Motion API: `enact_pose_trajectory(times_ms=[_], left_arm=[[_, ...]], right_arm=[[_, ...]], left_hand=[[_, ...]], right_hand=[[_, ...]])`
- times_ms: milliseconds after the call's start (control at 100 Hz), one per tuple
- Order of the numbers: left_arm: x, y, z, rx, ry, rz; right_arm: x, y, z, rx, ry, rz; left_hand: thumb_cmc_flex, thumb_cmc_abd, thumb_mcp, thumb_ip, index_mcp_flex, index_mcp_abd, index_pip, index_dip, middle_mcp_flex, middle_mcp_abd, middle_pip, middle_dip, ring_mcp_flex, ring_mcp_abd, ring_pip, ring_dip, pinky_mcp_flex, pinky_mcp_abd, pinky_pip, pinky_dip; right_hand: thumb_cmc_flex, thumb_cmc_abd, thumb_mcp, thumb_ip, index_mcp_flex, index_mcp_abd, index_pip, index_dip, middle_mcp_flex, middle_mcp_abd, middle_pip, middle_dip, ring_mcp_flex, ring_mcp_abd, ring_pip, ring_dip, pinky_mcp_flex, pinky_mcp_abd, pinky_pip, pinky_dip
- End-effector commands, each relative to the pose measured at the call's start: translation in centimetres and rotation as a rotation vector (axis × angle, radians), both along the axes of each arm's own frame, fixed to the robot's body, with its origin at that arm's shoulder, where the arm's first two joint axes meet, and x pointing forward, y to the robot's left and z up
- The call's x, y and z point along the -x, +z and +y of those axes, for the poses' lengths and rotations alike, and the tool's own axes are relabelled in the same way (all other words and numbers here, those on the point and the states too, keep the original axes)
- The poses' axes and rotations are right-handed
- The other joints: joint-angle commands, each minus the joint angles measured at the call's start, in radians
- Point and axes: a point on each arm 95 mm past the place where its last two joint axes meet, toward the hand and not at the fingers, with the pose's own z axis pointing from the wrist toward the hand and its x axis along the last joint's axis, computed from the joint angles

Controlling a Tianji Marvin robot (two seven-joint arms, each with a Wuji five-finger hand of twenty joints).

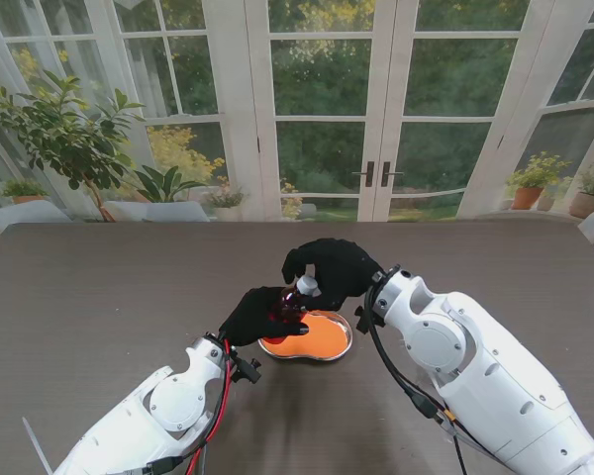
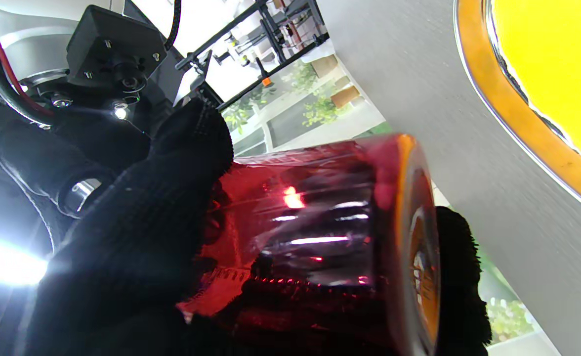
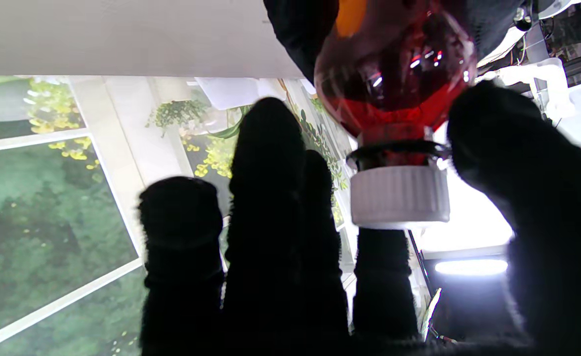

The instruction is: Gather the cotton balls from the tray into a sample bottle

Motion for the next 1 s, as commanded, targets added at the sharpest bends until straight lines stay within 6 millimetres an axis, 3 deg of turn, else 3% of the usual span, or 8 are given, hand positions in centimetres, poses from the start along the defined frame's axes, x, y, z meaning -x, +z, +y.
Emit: enact_pose_trajectory(times_ms=[0,160,260,430,590,690,810,990], left_arm=[[0.0,0.2,-0.3,0.006,-0.013,0.0],[0.0,0.2,-0.3,0.004,-0.015,0.0],[0.0,0.2,-0.3,0.002,-0.016,0.001],[0.0,0.2,-0.2,0.003,-0.015,0.001],[0.0,0.3,-0.2,0.004,-0.015,0.0],[0.0,0.3,-0.3,0.006,-0.014,0.002],[0.0,0.3,-0.3,0.013,-0.006,0.005],[0.0,0.3,-0.4,0.024,0.006,0.004]], right_arm=[[0.2,-0.3,0.3,0.007,0.013,0.012],[0.2,-0.5,0.4,-0.006,0.011,0.01],[0.1,-0.6,0.5,-0.015,0.011,0.011],[0.0,-0.8,0.7,-0.025,0.007,0.008],[0.0,-1.1,0.8,-0.03,0.013,0.025],[0.1,-1.4,0.9,-0.02,0.032,0.045],[0.1,-1.6,0.9,0.008,0.043,0.051],[0.0,-2.0,1.1,-0.005,0.037,0.028]], left_hand=[[0.162,0.226,0.293,-0.029,0.161,-0.287,0.126,-0.001,0.07,-0.112,0.026,0.004,-0.013,-0.01,0.002,0.015,-0.024,-0.033,0.033,0.012],[0.162,0.226,0.294,-0.029,0.162,-0.285,0.126,-0.001,0.071,-0.11,0.026,0.004,-0.013,-0.008,0.002,0.015,-0.024,-0.033,0.032,0.012],[0.162,0.225,0.293,-0.029,0.162,-0.286,0.126,-0.001,0.071,-0.111,0.026,0.004,-0.014,-0.007,0.001,0.015,-0.024,-0.033,0.032,0.012],[0.163,0.225,0.293,-0.029,0.161,-0.284,0.126,-0.001,0.07,-0.112,0.026,0.004,-0.013,-0.007,0.002,0.015,-0.024,-0.033,0.032,0.013],[0.162,0.226,0.292,-0.03,0.16,-0.285,0.125,-0.001,0.069,-0.11,0.025,0.003,-0.014,-0.007,0.001,0.015,-0.024,-0.033,0.032,0.013],[0.163,0.228,0.289,-0.03,0.154,-0.28,0.121,-0.004,0.059,-0.106,0.02,0.002,-0.025,-0.002,-0.003,0.014,-0.031,-0.032,0.027,0.011],[0.173,0.235,0.255,-0.03,0.132,-0.267,0.101,-0.024,0.036,-0.102,0.01,0.003,-0.049,0.004,-0.01,0.017,-0.048,-0.031,0.013,0.006],[0.099,0.248,0.185,-0.013,0.048,-0.249,-0.023,-0.064,-0.061,-0.088,-0.027,-0.105,-0.104,0.01,-0.042,0.018,-0.099,-0.031,-0.062,-0.03]], right_hand=[[-0.01,-0.046,0.067,-0.035,0.02,0.007,0.031,0.029,0.038,0.014,0.025,0.019,0.047,-0.028,0.048,0.027,0.033,-0.044,0.012,-0.016],[0.034,0.0,0.078,-0.022,0.088,0.027,0.052,0.028,0.155,0.008,0.041,0.036,0.048,-0.043,0.162,0.049,0.084,-0.051,0.044,-0.019],[0.095,0.014,0.059,-0.19,0.121,0.012,0.151,-0.151,0.259,0.002,0.033,0.078,0.047,-0.046,0.245,0.05,0.114,-0.046,0.07,-0.023],[0.166,0.056,0.047,-0.209,0.18,0.011,0.261,-0.241,0.371,-0.009,0.021,0.111,0.049,-0.061,0.337,0.078,0.155,-0.045,0.102,-0.021],[0.203,0.149,0.054,-0.169,0.221,0.036,0.294,-0.231,0.419,-0.012,0.035,0.139,0.051,-0.069,0.436,0.116,0.176,-0.043,0.151,-0.005],[0.185,0.258,0.074,-0.142,0.142,0.051,0.35,-0.168,0.398,-0.026,0.072,0.194,0.05,-0.087,0.491,0.14,0.183,-0.044,0.18,0.008],[0.148,0.248,0.167,-0.173,0.029,0.079,0.441,-0.105,0.364,-0.057,0.151,0.267,0.05,-0.118,0.562,0.179,0.185,-0.068,0.191,0.019],[0.141,0.24,0.203,-0.191,0.018,0.058,0.497,-0.064,0.384,-0.085,0.227,0.325,0.051,-0.157,0.686,0.248,0.203,-0.111,0.258,0.061]])
